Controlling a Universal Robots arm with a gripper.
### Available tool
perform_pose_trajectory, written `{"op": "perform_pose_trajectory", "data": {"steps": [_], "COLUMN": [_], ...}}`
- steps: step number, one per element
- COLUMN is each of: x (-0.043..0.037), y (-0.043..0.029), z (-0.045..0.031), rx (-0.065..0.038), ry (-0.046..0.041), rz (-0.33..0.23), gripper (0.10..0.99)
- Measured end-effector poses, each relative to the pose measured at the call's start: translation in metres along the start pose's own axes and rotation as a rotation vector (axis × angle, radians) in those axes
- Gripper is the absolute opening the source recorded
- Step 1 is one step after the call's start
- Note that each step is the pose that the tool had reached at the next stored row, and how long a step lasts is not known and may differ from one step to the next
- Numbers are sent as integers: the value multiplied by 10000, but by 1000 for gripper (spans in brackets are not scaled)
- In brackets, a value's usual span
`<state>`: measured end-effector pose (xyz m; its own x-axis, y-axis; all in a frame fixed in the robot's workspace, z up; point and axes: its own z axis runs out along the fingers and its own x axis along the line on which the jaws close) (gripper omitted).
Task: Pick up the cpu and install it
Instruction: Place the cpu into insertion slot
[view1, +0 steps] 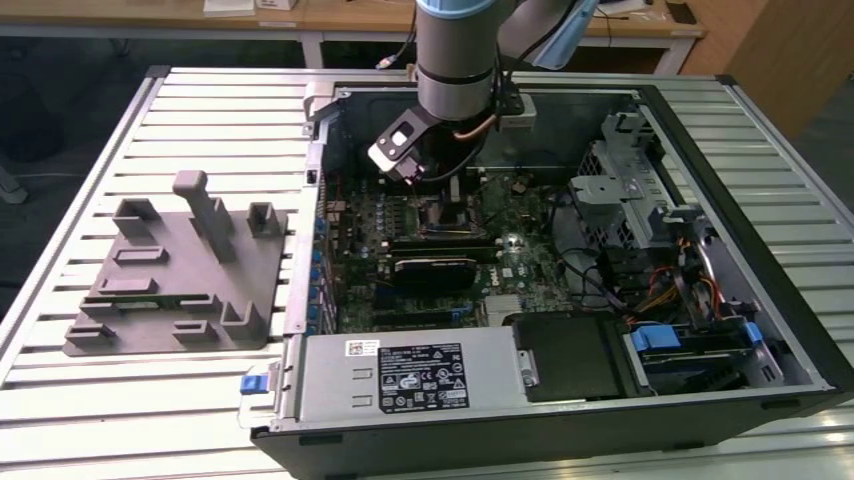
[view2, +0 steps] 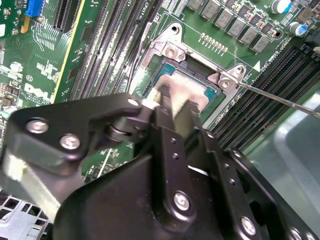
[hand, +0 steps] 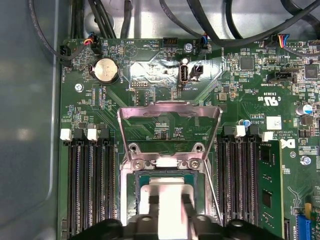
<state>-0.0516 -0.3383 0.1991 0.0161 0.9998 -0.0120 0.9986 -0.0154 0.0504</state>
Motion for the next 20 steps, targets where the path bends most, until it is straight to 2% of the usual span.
{"op": "perform_pose_trajectory", "data": {"steps": [1, 3, 4, 5, 7, 20], "x": [0, 0, 0, 0, 0, 2], "y": [0, 0, 0, 0, 0, 1], "z": [0, 1, 1, 1, 1, 0], "rx": [0, -2, -2, -2, -2, -9], "ry": [0, 3, 2, 2, 2, 13], "rz": [0, 1, 1, 1, 1, 3], "gripper": [306, 188, 188, 129, 106, 106]}}
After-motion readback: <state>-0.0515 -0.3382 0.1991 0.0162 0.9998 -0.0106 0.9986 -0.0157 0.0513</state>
